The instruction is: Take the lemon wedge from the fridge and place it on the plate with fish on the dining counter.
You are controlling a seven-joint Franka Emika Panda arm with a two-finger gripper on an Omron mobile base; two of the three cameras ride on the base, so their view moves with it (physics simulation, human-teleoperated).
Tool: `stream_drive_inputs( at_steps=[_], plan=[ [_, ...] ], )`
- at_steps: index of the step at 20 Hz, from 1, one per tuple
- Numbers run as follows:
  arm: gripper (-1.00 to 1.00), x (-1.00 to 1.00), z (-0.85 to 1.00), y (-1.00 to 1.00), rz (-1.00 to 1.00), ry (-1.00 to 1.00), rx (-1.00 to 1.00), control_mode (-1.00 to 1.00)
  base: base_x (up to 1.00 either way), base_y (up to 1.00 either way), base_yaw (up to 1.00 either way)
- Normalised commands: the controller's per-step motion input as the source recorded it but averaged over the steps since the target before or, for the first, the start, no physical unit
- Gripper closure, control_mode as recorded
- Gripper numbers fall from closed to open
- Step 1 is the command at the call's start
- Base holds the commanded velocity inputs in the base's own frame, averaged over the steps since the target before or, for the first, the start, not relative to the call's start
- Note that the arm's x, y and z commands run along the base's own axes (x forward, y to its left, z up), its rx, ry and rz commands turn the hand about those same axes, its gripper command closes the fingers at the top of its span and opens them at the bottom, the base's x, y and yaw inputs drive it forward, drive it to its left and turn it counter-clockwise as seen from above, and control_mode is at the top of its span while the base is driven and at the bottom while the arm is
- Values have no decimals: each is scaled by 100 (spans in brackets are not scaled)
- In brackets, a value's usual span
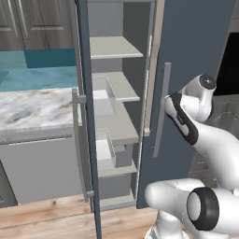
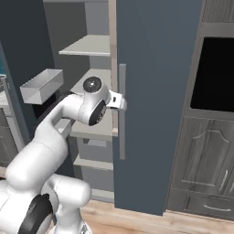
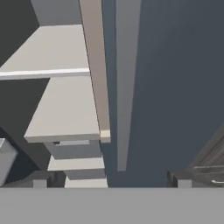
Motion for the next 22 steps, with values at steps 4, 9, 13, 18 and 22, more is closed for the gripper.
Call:
stream_drive_inputs(
  at_steps=[4, 9, 13, 18, 22],
  plan=[
    [-100, 19, 0, -28, 0, 0, 0, -100, 0, 0, 0],
    [-100, 35, -1, -10, 0, 0, 0, -100, 0, 0, 0],
    [-100, 38, -2, -7, 0, 0, 0, -100, 0, 0, 0],
    [-100, 34, -16, 0, 0, 0, -3, -100, 0, 0, 0],
    [-100, 28, -30, 0, 0, 0, -2, -100, 0, 0, 0]
  ],
)
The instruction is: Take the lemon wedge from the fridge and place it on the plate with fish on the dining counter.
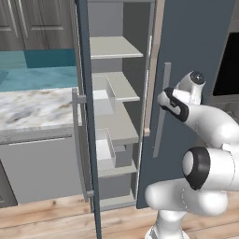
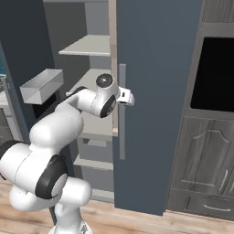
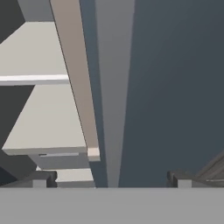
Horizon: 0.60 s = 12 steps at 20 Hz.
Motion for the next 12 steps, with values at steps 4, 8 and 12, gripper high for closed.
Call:
stream_drive_inputs(
  at_steps=[4, 8, 12],
  plan=[
    [-100, 4, -46, 0, 0, -6, 0, -100, 0, 0, 0],
    [-100, 14, -37, 0, 0, -9, 0, -100, 0, 0, 0],
    [-100, 23, -25, 0, 0, -6, 0, -100, 0, 0, 0]
  ],
)
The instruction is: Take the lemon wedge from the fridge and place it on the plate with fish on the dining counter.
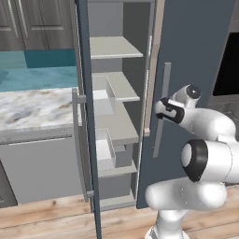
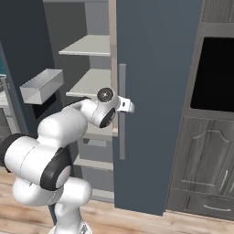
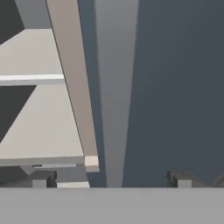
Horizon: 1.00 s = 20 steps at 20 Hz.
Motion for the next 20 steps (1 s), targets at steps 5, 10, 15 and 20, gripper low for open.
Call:
stream_drive_inputs(
  at_steps=[5, 10, 15, 20],
  plan=[
    [-100, 32, -16, 0, 0, -1, 0, -100, 0, 0, 0],
    [-100, 38, -13, -11, 0, 0, 0, -100, 0, 0, 0],
    [-100, 45, -18, -16, 0, 0, 0, -100, 0, 0, 0],
    [-100, 43, -24, -6, 0, -1, 0, -100, 0, 0, 0]
  ],
)
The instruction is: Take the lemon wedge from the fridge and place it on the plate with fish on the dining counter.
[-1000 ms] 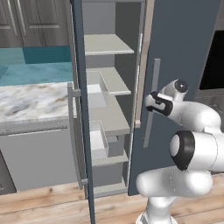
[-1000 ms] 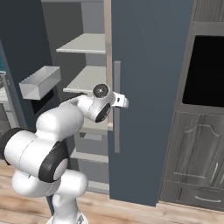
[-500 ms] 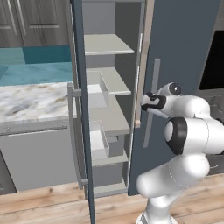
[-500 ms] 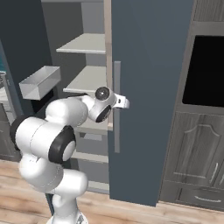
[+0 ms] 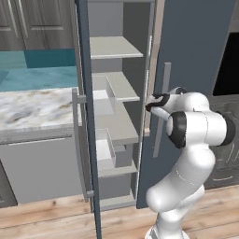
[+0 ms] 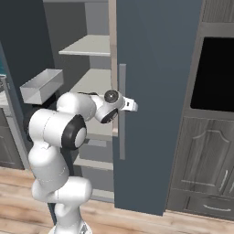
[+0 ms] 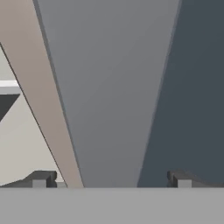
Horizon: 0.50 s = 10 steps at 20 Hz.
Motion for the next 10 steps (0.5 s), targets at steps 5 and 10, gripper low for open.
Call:
stream_drive_inputs(
  at_steps=[5, 10],
  plan=[
    [-100, 45, -27, 0, 0, -3, 0, -100, 0, 0, 0],
    [-100, 38, -27, 0, 0, -4, 0, -100, 0, 0, 0]
  ],
)
